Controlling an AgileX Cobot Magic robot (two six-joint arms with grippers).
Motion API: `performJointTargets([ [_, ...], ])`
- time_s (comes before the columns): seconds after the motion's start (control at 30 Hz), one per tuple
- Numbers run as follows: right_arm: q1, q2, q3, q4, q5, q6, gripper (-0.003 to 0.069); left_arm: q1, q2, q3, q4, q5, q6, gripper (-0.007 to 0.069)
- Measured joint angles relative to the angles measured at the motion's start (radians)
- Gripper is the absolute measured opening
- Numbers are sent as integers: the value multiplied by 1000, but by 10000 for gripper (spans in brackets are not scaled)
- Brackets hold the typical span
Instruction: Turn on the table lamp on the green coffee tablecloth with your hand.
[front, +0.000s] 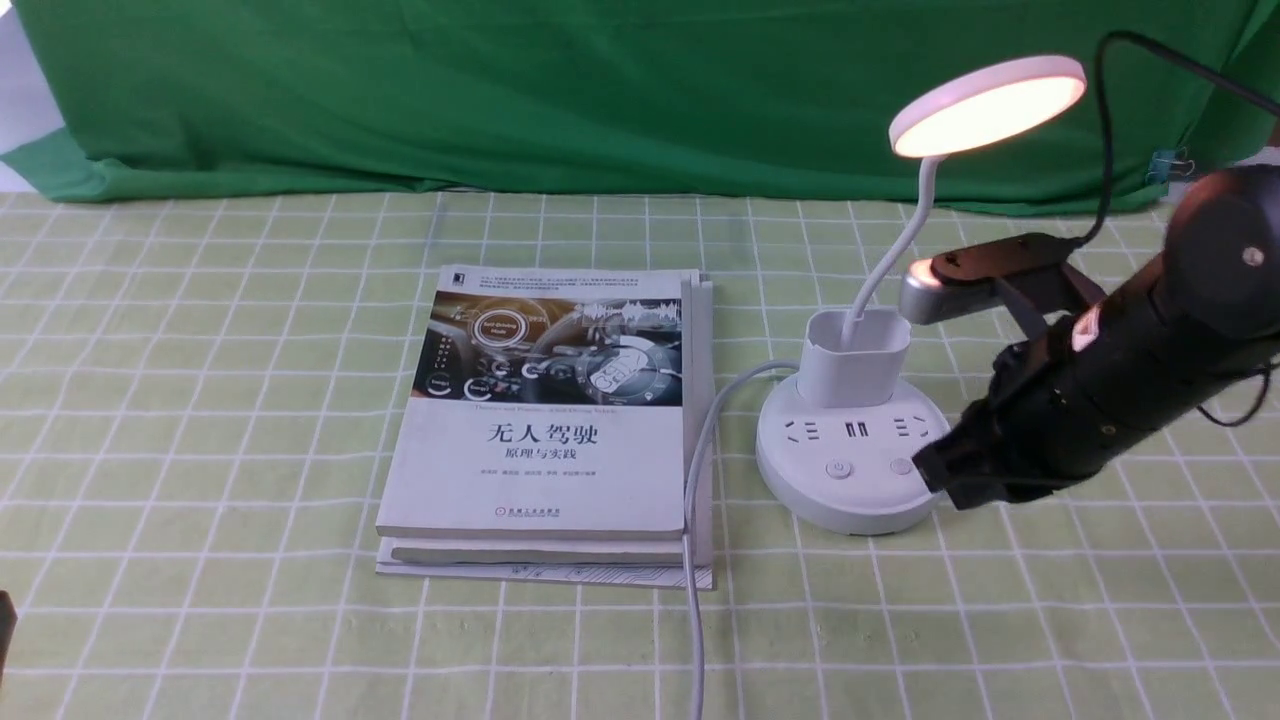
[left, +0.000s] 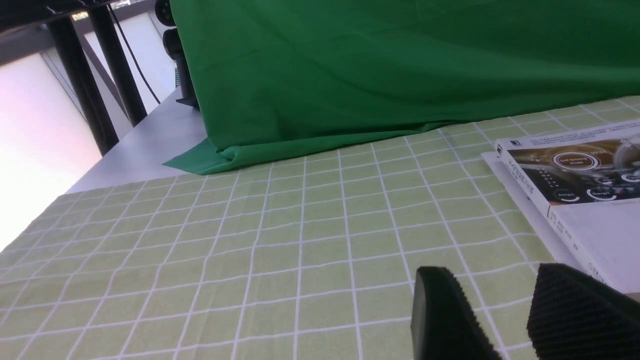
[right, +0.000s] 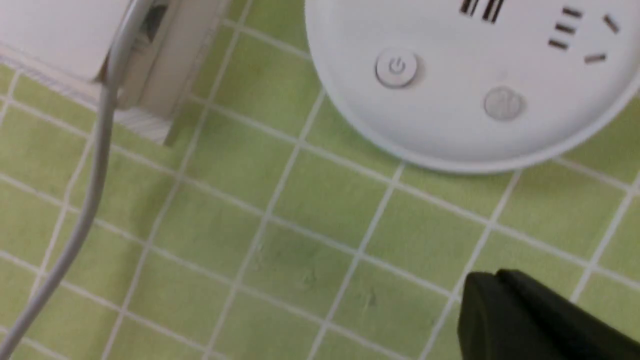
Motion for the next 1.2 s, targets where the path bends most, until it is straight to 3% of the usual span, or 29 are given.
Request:
performJointTargets([
  [0.43,0,-474,222,0,-19,113,45,0,0,0,0,0,0,242],
  [0.67,0,-580,222,-9,-130,122,66,0,0,0,0,0,0,242],
  [0.8,-12,-636,239,-53,-239,103,31,0,0,0,0,0,0,242],
  [0.9,-67,-697,316,-60,-363,57,30,0,0,0,0,0,0,242],
  [1.0,-204,-875,513,-68,-526,31,30,0,0,0,0,0,0,242],
  [1.2,-366,-1233,869,-79,-664,-16,30,0,0,0,0,0,0,242],
])
